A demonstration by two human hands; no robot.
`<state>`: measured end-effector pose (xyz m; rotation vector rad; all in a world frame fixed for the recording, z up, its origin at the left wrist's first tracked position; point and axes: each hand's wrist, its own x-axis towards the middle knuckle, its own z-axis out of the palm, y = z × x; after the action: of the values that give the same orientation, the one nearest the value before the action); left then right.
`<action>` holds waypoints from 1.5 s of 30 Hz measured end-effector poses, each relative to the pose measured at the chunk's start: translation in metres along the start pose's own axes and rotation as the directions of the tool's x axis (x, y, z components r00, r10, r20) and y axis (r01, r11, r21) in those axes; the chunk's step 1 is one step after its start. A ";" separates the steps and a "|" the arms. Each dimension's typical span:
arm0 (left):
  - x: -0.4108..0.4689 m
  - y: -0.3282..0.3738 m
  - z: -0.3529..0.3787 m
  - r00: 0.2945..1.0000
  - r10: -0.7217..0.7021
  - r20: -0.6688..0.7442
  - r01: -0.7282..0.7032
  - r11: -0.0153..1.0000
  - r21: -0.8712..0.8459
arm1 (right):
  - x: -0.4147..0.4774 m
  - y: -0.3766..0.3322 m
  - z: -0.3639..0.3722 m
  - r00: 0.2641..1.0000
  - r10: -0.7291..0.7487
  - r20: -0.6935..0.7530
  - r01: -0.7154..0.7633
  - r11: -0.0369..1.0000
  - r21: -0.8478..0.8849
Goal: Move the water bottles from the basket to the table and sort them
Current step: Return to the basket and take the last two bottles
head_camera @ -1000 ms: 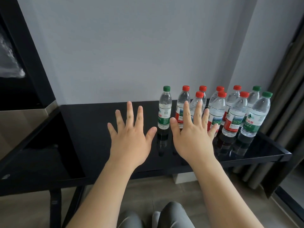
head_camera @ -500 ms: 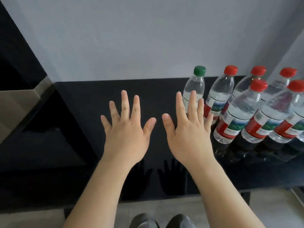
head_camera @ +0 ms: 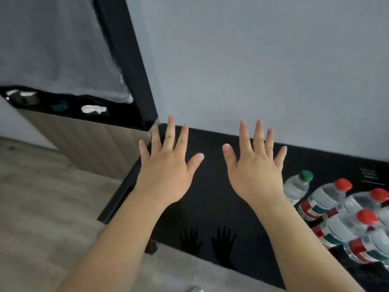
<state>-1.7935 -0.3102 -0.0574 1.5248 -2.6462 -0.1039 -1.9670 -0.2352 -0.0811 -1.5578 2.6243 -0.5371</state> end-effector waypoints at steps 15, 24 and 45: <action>-0.119 -0.167 -0.045 0.857 -0.509 -0.081 0.506 0.861 -0.056 | -0.020 -0.215 0.031 0.838 -0.526 0.145 0.521 0.851 0.072; -0.162 -0.340 -0.037 0.755 -0.655 -0.031 0.643 0.748 -0.164 | -0.043 -0.392 0.104 0.731 -0.639 0.239 0.627 0.768 0.133; -0.219 -0.665 -0.053 0.562 -0.827 -0.019 0.805 0.553 -0.216 | -0.084 -0.730 0.241 0.534 -0.771 0.348 0.747 0.623 0.234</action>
<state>-1.1063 -0.4543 -0.0810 2.4497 -1.5309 -0.2915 -1.2586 -0.5464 -0.0890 -2.4387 1.4858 -0.2250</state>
